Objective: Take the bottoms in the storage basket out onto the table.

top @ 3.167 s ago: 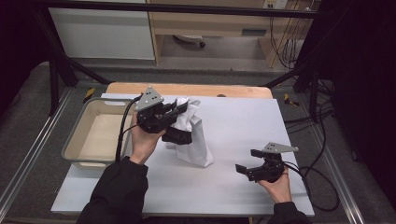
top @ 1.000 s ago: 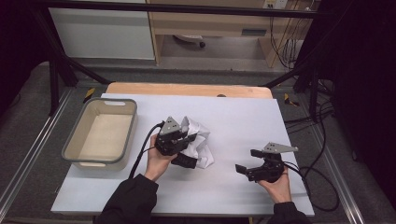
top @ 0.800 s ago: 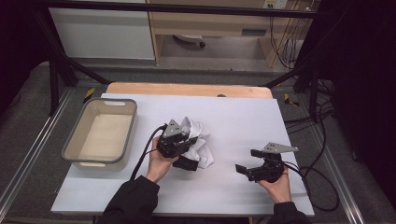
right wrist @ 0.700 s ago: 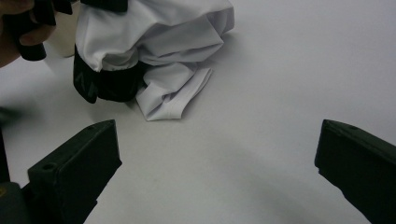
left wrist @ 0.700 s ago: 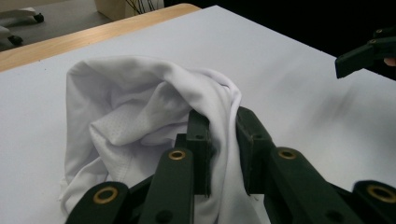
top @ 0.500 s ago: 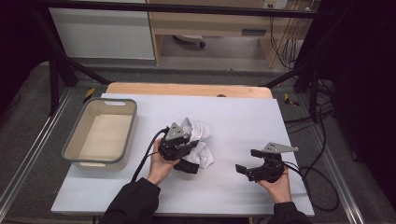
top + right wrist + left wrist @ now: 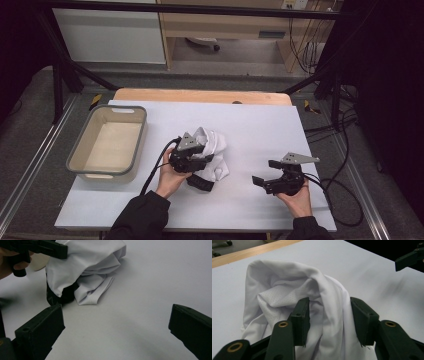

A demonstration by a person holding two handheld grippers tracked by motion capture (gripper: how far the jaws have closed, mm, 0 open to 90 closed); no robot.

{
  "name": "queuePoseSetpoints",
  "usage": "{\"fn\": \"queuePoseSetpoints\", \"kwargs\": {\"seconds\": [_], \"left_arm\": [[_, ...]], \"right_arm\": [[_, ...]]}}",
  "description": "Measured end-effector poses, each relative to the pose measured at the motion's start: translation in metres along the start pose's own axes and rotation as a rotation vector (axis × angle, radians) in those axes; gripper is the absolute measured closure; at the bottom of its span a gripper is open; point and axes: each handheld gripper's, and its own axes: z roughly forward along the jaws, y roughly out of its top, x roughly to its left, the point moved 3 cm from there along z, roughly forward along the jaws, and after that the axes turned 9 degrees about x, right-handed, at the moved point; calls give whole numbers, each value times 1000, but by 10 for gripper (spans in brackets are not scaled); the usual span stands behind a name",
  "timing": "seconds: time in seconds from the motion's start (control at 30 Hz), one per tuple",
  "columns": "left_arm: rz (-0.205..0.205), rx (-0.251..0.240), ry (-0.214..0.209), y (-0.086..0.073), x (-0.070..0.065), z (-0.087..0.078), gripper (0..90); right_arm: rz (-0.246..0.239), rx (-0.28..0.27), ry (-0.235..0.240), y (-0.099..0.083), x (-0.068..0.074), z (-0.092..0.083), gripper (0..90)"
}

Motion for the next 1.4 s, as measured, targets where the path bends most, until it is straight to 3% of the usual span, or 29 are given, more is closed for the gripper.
{"fn": "queuePoseSetpoints", "kwargs": {"seconds": [0.4, 0.87, 1.4], "left_arm": [[-21, -12, -18, 1, 7, -11, 318], [-8, -30, 10, 0, 14, -31, 97], [-13, -76, 38, -18, 30, -62, 46]], "right_arm": [[4, -1, 0, 0, 0, 0, 7], [1, -1, 1, 0, 0, 0, 7], [1, -1, 0, 0, 0, 0, 7]]}}
